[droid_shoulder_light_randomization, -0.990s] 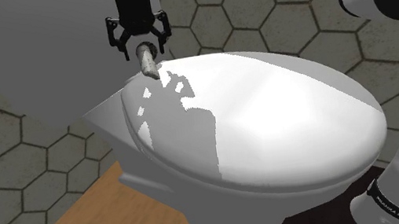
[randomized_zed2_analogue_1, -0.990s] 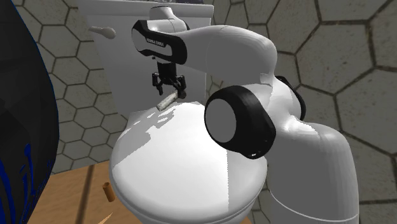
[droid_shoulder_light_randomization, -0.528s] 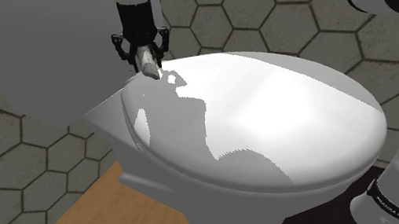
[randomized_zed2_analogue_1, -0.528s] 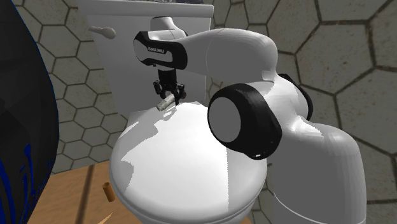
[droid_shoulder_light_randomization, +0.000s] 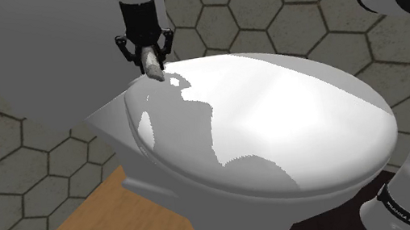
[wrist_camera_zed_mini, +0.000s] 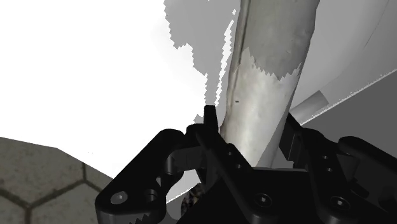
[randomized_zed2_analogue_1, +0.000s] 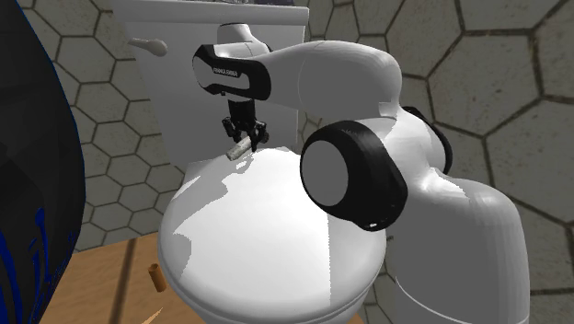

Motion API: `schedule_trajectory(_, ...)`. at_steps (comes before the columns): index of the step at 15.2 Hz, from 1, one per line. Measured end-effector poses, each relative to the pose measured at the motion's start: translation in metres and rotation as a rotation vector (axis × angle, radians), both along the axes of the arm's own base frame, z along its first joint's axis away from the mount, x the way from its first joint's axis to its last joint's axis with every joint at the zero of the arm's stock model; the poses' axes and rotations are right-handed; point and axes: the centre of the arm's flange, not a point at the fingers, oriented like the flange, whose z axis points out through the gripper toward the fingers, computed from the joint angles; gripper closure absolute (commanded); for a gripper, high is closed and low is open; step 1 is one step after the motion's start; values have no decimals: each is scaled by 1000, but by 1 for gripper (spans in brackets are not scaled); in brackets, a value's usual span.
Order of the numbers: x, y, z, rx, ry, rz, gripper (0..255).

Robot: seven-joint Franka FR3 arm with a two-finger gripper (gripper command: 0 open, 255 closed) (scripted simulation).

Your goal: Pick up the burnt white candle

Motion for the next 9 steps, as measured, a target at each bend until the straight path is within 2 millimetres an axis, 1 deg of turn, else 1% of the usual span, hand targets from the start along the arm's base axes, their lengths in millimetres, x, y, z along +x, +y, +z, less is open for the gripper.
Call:
schedule_trajectory(3,1,-1,4,-1,5,1,255)
schedule_trajectory(9,2,-1,34,-3,5,-1,255)
